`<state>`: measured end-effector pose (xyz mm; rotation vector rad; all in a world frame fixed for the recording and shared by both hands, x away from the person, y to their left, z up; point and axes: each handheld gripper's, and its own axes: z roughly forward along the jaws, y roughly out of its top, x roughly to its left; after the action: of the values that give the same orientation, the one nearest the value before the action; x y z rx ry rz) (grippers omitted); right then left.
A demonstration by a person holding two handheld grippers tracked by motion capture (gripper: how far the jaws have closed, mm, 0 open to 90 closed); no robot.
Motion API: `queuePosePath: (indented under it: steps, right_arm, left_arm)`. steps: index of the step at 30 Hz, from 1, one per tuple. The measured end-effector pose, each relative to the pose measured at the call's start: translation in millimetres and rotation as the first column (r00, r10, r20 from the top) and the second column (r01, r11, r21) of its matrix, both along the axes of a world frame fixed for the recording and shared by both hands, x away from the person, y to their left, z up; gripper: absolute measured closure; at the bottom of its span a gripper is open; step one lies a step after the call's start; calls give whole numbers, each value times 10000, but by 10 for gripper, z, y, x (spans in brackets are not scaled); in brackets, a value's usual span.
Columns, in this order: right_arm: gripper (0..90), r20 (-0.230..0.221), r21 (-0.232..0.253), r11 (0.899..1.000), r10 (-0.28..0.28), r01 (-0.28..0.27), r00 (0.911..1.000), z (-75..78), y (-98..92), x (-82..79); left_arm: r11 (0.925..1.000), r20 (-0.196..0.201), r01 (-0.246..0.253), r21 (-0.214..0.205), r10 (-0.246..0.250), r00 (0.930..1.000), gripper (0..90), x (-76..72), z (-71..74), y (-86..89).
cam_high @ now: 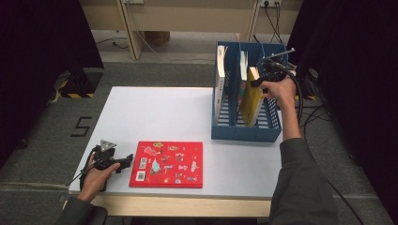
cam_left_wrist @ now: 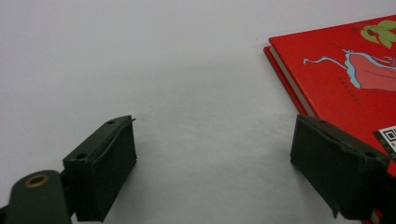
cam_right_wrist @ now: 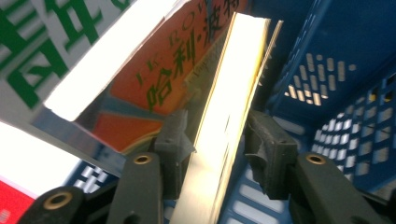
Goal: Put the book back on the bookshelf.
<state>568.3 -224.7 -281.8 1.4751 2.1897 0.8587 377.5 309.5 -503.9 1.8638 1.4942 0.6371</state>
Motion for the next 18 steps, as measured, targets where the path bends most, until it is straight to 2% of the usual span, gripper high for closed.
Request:
queuePosePath:
  steps: [3,6,8,10,13,18]
  right_arm:
    - [692,-133,-219,9997,77,-80,9999,9,25,28]
    - [741,-33,28,10000,-38,38,10000,20,1,50]
    - [747,-41,321,9994,-161,162,9999,23,-7,71]
    - [750,-21,365,9991,-213,214,9998,38,-4,102]
    - [754,233,683,9967,-462,446,9987,83,-2,159]
    - [754,481,616,9955,-755,725,9960,191,69,275]
  left_arm:
    - [10000,-3,1,1,-1,10000,131,0,0,-1]
    - [10000,-6,0,1,0,10000,131,0,1,0]
    - [10000,-10,1,2,-1,10000,131,0,1,0]
    - [10000,-7,3,-7,-3,10000,131,0,1,1]
    - [10000,-10,1,6,-1,10000,131,0,1,-1]
    - [10000,-22,-1,-24,1,10000,131,-1,2,0]
